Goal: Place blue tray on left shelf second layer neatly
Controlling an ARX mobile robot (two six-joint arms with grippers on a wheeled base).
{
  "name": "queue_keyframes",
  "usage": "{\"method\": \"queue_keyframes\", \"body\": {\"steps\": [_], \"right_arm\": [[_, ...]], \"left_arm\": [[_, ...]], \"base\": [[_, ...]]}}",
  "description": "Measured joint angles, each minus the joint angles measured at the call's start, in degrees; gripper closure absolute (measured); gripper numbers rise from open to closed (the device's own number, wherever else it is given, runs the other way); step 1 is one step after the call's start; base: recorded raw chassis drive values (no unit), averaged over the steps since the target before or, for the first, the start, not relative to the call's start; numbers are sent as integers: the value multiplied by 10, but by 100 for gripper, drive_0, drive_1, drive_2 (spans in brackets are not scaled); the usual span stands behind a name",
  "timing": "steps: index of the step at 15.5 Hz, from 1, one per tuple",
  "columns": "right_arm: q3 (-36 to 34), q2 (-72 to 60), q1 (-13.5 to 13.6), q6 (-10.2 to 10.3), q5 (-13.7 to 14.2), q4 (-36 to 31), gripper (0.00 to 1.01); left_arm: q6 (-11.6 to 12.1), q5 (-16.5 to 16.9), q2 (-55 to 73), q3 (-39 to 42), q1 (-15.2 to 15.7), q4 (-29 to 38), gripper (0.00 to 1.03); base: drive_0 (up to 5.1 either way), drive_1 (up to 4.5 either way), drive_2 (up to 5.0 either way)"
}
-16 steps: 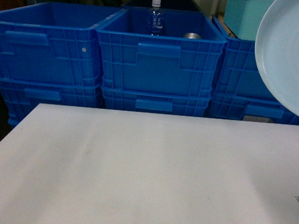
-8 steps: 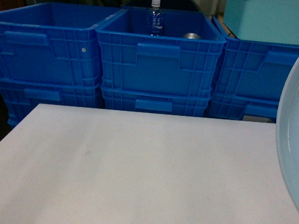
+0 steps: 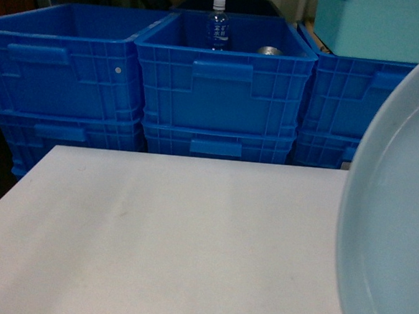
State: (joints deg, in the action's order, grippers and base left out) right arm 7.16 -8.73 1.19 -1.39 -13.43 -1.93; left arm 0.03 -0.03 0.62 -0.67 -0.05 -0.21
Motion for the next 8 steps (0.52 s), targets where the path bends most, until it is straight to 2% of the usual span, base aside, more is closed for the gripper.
{"method": "queue_keyframes", "body": {"steps": [8], "right_arm": [[-15, 33, -5, -1, 12, 32, 99]], "left_arm": [[0, 0, 0, 0, 0, 0, 5]], "base": [[0, 0, 0]]}}
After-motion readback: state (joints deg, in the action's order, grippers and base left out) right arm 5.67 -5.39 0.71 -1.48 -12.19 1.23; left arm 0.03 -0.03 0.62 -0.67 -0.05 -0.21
